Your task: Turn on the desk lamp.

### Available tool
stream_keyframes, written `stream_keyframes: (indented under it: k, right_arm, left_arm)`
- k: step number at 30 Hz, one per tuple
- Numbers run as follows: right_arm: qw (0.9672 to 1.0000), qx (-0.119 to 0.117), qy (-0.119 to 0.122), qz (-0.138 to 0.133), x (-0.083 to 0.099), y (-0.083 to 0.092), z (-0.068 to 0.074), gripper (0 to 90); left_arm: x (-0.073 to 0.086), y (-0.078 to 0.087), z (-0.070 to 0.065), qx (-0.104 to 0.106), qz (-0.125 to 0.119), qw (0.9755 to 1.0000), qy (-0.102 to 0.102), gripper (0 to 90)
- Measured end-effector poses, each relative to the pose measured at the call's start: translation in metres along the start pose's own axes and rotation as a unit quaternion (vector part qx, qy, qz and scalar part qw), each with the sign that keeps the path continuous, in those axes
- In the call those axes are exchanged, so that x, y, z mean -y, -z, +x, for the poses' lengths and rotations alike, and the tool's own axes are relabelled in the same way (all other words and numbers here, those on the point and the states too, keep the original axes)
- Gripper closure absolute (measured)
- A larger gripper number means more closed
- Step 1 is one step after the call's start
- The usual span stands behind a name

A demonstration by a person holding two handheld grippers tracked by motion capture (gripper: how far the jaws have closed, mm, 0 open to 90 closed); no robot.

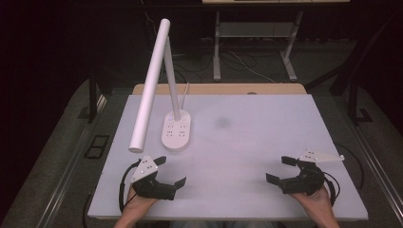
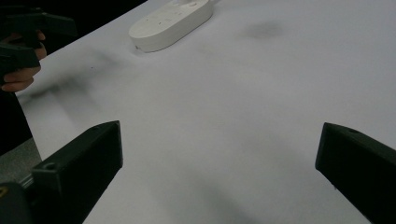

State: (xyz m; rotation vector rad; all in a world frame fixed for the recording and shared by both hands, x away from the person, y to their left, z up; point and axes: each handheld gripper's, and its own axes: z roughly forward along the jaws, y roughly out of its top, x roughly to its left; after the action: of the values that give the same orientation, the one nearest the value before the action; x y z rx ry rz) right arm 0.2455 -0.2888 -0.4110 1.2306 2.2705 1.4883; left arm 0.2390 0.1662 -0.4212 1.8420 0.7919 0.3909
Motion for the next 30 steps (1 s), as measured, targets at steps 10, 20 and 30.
stream_keyframes:
  k: [10, 20, 30]
  right_arm:
    - [0.9999, -0.014, 0.000, 0.003, 0.0004, -0.0010, -0.0002, 0.2]
    - [0.9997, -0.016, -0.001, 0.021, 0.0000, -0.0011, -0.0014, 0.2]
    - [0.9994, -0.016, -0.013, 0.029, -0.0026, 0.0015, -0.0050, 0.2]
  left_arm:
    - [-0.0006, 0.0000, -0.0006, 0.001, 0.002, 1.0000, -0.002, 0.0]
    - [-0.0003, 0.0019, 0.0003, -0.007, 0.001, 1.0000, -0.002, 0.0]
    - [0.0001, 0.0004, 0.0010, -0.011, 0.003, 0.9999, -0.001, 0.0]
